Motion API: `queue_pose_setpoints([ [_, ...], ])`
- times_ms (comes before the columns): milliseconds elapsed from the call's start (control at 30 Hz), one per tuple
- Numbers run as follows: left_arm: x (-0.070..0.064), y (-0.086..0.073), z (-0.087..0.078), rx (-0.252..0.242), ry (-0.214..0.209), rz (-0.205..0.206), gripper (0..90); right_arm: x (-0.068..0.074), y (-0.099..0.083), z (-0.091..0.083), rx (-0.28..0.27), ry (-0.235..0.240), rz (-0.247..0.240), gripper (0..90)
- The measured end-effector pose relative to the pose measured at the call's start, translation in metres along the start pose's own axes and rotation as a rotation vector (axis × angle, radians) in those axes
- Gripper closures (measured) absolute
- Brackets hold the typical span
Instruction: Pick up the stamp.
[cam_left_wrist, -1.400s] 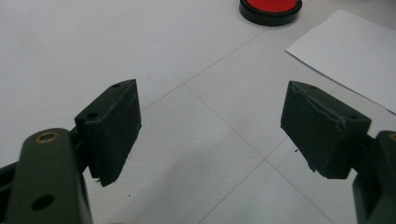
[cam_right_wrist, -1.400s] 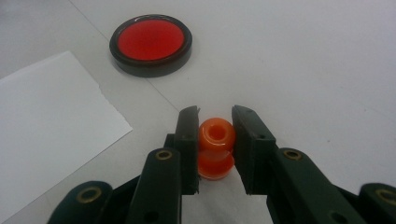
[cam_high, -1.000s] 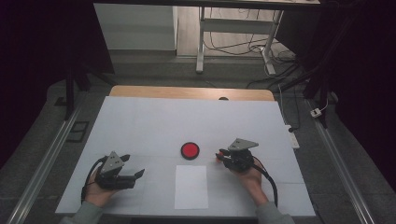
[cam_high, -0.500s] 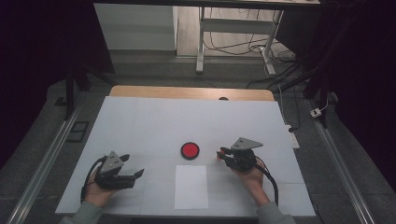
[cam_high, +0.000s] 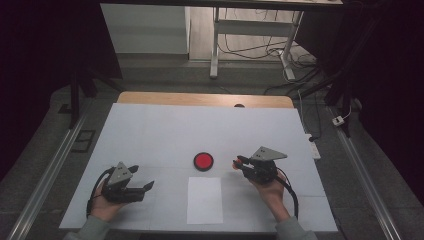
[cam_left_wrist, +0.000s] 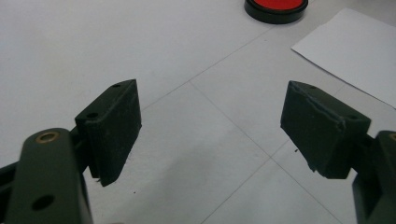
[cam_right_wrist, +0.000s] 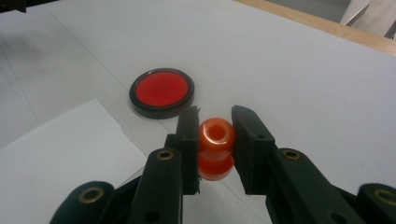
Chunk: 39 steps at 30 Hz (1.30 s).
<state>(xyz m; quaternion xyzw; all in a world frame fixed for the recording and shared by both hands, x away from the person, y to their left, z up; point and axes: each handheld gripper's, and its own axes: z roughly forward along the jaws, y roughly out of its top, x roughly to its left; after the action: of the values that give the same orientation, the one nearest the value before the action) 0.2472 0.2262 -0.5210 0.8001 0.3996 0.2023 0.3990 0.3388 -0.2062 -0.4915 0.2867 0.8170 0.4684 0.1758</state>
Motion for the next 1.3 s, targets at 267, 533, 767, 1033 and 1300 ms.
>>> queue_pose_setpoints([
  [267,0.000,0.000,0.000,-0.001,0.002,0.002,20.5,0.004,0.005,-0.006,-0.027,0.017,0.004,71.9],
  [533,0.000,0.000,0.000,0.000,0.001,0.005,20.5,0.009,0.010,-0.008,-0.039,0.033,0.004,71.9],
  [767,0.000,0.000,0.001,0.002,0.000,0.005,20.5,0.014,0.012,-0.007,-0.045,0.049,0.000,71.9],
  [1033,-0.001,0.000,0.001,0.006,-0.002,0.006,20.5,0.019,0.014,-0.007,-0.044,0.068,0.001,71.9],
  [1300,-0.001,0.000,0.002,0.007,-0.003,0.007,20.5,0.023,0.016,-0.005,-0.041,0.085,-0.001,71.9],
])
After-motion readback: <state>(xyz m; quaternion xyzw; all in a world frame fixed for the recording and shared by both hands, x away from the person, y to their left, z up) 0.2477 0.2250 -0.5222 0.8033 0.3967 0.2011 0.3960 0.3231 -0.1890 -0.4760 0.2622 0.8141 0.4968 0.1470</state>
